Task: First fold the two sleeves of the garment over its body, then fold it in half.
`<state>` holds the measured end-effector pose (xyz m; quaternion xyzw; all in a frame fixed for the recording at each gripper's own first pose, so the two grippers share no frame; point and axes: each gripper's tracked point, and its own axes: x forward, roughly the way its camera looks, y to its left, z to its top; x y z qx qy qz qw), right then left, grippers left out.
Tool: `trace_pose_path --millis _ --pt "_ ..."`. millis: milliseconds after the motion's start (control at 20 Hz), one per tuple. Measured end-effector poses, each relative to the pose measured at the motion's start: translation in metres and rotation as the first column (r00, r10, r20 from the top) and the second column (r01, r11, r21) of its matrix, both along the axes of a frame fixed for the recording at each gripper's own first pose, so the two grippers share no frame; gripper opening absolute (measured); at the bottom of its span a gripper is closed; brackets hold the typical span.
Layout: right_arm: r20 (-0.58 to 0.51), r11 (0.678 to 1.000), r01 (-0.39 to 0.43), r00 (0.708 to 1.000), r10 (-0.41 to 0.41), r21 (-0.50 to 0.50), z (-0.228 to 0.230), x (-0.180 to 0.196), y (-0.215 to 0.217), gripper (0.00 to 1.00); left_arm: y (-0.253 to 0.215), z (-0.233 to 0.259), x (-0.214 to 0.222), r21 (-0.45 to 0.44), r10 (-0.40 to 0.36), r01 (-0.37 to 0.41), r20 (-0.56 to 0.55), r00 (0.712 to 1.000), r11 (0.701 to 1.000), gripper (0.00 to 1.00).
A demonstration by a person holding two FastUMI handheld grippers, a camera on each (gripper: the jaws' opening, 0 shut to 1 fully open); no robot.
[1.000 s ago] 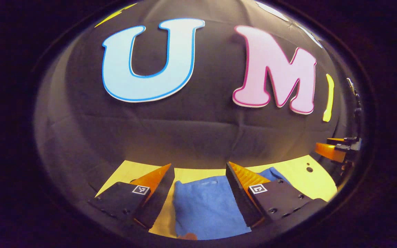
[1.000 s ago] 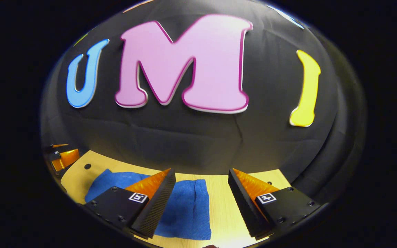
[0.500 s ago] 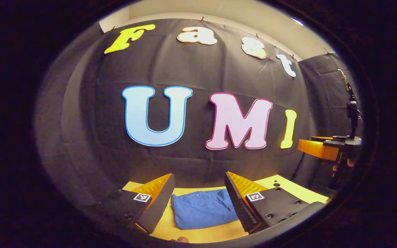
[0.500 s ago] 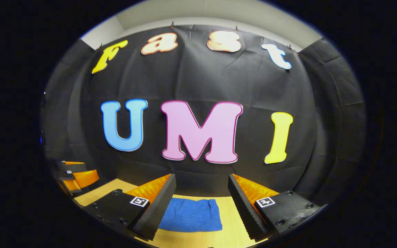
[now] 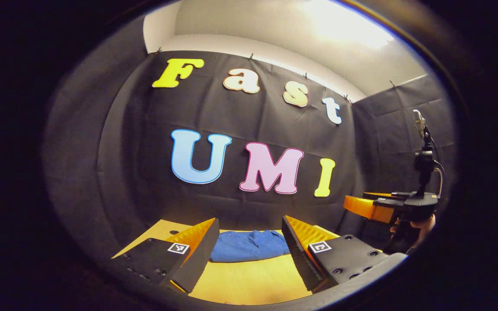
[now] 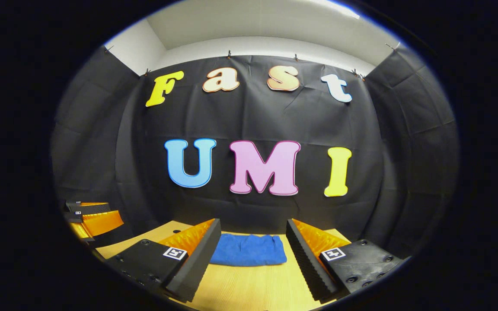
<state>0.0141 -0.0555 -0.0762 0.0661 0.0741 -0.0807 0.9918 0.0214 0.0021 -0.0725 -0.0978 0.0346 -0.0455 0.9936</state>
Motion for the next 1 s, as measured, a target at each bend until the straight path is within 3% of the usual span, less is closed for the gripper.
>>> trace_pose_path --millis 50,200,350,550,850,1000 --pt "-0.042 0.999 0.038 0.998 -0.037 0.021 -0.014 -0.019 -0.002 1.0 0.005 -0.008 -0.012 -0.037 0.037 -0.037 0.001 0.999 0.999 0.82" --pt "-0.099 0.997 0.057 0.994 -0.053 0.041 -0.032 -0.052 0.014 0.96 0.017 -0.022 -0.042 -0.113 0.116 -0.115 0.011 0.993 0.987 0.82" --pt "-0.069 0.999 0.028 0.997 -0.029 -0.021 -0.022 -0.067 0.024 0.96 0.021 -0.027 -0.056 -0.061 0.154 -0.153 0.017 0.988 0.986 0.81" --pt "0.017 0.991 -0.023 1.0 0.025 -0.134 -0.001 -0.071 0.035 0.96 0.019 -0.014 -0.059 -0.031 0.165 -0.164 0.053 0.985 0.986 0.81" --pt "0.038 0.988 -0.098 0.994 0.104 -0.123 0.007 -0.06 0.058 0.96 -0.001 0.001 -0.041 0.0 0.13 -0.131 0.097 0.987 0.991 0.82" --pt "0.062 0.988 -0.087 0.994 0.095 -0.127 0.013 -0.054 0.053 0.96 -0.005 0.008 -0.033 0.029 0.116 -0.12 0.116 0.986 0.992 0.82"
